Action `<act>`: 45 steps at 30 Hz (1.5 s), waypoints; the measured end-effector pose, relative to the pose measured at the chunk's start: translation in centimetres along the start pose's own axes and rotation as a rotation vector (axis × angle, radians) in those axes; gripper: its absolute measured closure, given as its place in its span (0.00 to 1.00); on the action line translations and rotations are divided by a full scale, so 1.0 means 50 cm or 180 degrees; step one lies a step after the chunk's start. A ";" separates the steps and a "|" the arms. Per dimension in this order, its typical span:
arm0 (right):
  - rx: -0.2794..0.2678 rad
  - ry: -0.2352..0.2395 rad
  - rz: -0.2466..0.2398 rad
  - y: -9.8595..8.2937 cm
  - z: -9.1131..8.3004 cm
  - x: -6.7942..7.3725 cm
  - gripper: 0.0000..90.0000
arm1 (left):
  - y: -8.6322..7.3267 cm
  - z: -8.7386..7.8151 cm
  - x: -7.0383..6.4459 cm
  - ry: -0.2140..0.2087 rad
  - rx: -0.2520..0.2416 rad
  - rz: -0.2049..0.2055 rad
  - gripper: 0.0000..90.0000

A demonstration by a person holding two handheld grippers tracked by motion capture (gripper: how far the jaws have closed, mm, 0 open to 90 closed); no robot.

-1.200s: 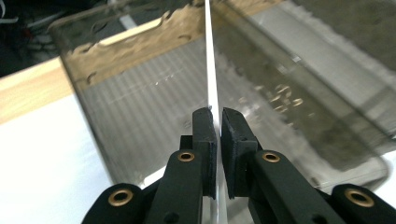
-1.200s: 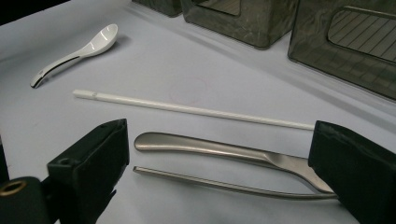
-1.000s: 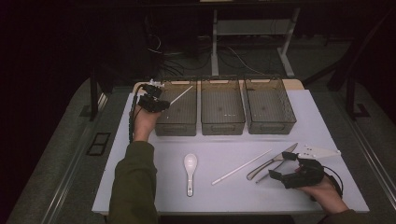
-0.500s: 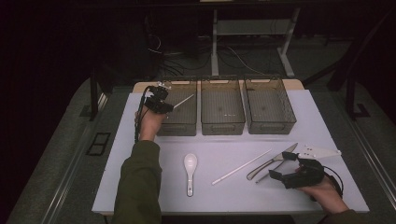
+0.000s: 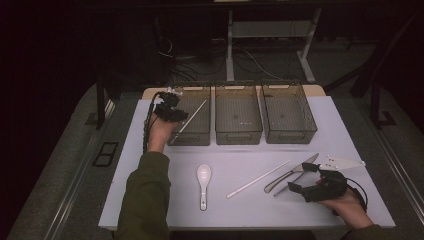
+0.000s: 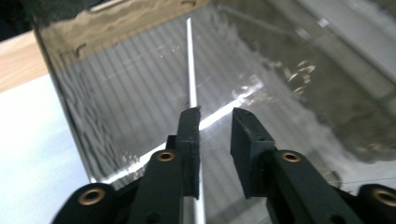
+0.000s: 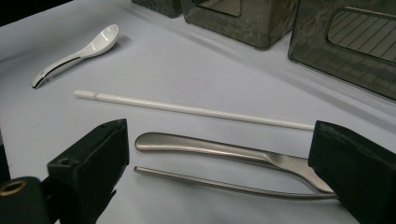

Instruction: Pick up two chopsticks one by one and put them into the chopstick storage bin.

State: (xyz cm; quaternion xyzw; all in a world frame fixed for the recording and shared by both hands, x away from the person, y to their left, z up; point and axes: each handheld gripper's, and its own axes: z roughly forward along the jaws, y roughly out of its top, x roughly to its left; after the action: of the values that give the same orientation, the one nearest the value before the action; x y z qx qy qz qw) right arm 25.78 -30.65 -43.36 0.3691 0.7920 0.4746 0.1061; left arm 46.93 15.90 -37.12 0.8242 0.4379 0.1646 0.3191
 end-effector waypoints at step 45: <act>0.0010 -0.0023 0.0034 -0.002 -0.003 0.001 0.06 | -0.156 -0.060 -0.337 -0.1350 -0.0442 0.0861 0.63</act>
State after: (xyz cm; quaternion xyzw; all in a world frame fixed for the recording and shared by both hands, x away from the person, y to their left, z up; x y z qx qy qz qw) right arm 25.62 -30.76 -43.36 0.3752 0.7903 0.4727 0.1058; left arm 30.97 6.32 -39.97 0.8674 0.2347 0.0590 0.4347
